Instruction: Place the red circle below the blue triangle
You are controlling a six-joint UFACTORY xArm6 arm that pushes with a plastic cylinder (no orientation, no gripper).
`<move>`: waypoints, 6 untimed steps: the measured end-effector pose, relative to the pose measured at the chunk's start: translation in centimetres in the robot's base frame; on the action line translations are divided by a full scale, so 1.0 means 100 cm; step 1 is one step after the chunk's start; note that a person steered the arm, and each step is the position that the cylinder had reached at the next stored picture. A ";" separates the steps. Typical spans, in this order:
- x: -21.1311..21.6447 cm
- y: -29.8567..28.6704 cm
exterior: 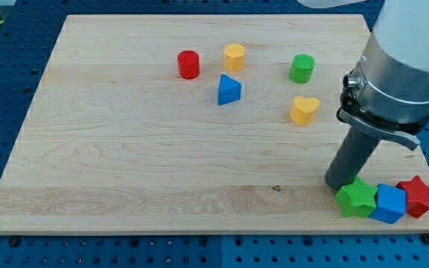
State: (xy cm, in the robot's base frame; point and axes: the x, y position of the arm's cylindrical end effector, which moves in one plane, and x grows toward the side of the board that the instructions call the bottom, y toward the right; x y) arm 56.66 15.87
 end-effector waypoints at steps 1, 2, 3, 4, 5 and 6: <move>0.004 -0.024; -0.003 -0.060; -0.045 -0.094; -0.091 -0.135; -0.131 -0.179; -0.158 -0.230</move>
State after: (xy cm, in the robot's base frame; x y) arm 40.82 -7.14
